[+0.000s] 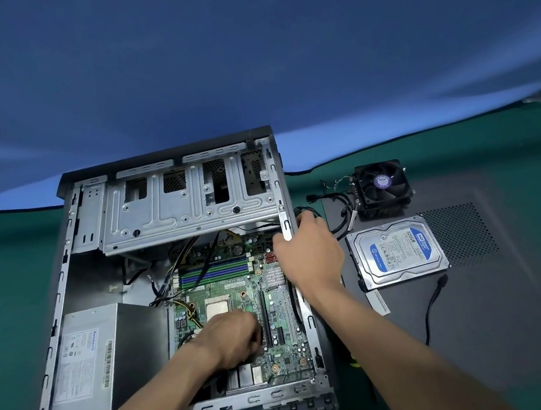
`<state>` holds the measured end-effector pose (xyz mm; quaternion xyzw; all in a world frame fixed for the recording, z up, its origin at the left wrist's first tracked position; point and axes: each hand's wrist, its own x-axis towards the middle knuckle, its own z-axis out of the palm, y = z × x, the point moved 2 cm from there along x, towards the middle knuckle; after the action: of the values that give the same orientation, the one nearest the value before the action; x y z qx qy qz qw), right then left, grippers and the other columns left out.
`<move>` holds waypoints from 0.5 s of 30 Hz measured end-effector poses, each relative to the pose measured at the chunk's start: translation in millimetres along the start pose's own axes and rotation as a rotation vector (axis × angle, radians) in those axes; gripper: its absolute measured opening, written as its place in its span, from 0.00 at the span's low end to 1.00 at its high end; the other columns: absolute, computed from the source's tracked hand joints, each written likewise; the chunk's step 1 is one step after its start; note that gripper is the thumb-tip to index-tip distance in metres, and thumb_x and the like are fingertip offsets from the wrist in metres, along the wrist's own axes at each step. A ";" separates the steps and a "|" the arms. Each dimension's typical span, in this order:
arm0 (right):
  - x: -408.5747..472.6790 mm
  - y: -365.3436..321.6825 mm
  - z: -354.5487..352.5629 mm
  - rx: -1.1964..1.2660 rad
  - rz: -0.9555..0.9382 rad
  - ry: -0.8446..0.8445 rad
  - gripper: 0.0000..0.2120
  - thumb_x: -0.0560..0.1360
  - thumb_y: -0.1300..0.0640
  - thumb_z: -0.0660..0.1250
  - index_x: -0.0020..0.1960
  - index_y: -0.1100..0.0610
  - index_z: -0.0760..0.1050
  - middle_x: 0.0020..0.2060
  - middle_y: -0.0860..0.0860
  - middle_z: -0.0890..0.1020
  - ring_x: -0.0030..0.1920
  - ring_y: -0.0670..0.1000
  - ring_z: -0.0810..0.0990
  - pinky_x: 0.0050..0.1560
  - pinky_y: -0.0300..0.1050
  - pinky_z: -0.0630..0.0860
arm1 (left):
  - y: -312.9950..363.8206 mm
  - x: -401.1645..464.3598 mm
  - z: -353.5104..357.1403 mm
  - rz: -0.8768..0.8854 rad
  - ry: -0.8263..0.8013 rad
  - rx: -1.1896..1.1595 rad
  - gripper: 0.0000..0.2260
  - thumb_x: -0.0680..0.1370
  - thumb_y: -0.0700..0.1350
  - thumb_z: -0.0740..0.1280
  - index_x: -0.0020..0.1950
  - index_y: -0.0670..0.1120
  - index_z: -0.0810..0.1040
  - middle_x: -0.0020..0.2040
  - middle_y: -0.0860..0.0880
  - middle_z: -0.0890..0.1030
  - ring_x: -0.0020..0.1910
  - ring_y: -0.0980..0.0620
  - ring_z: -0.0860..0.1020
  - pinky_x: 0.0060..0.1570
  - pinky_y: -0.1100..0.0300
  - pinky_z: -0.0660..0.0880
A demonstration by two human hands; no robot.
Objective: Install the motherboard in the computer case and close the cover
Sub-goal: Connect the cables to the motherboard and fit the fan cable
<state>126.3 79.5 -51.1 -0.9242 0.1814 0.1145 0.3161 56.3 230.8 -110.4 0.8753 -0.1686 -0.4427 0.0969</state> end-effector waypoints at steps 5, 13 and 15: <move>-0.4 -0.1 0.4 0.012 0.003 0.000 0.21 0.74 0.47 0.63 0.62 0.57 0.69 0.58 0.54 0.75 0.53 0.56 0.77 0.50 0.48 0.70 | 1.7 1.4 -1.5 0.000 -0.032 0.032 0.09 0.79 0.47 0.64 0.47 0.43 0.79 0.42 0.48 0.81 0.40 0.54 0.80 0.39 0.66 0.76; -1.1 -0.6 -0.7 0.021 0.006 -0.008 0.20 0.74 0.47 0.63 0.62 0.57 0.69 0.58 0.54 0.75 0.53 0.56 0.77 0.50 0.48 0.70 | 4.6 -2.0 -1.8 0.054 0.009 0.108 0.08 0.80 0.43 0.63 0.47 0.41 0.79 0.43 0.47 0.81 0.42 0.52 0.80 0.40 0.66 0.75; -1.1 -0.7 -1.0 0.018 0.006 -0.007 0.20 0.74 0.47 0.63 0.62 0.57 0.69 0.58 0.54 0.75 0.53 0.56 0.77 0.49 0.48 0.70 | 3.5 -2.9 0.0 0.065 0.026 0.131 0.07 0.80 0.43 0.62 0.46 0.42 0.77 0.44 0.48 0.80 0.44 0.52 0.79 0.43 0.65 0.75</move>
<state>125.7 79.6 -49.7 -0.9204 0.1839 0.1169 0.3245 53.9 228.7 -107.2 0.8795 -0.2242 -0.4160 0.0556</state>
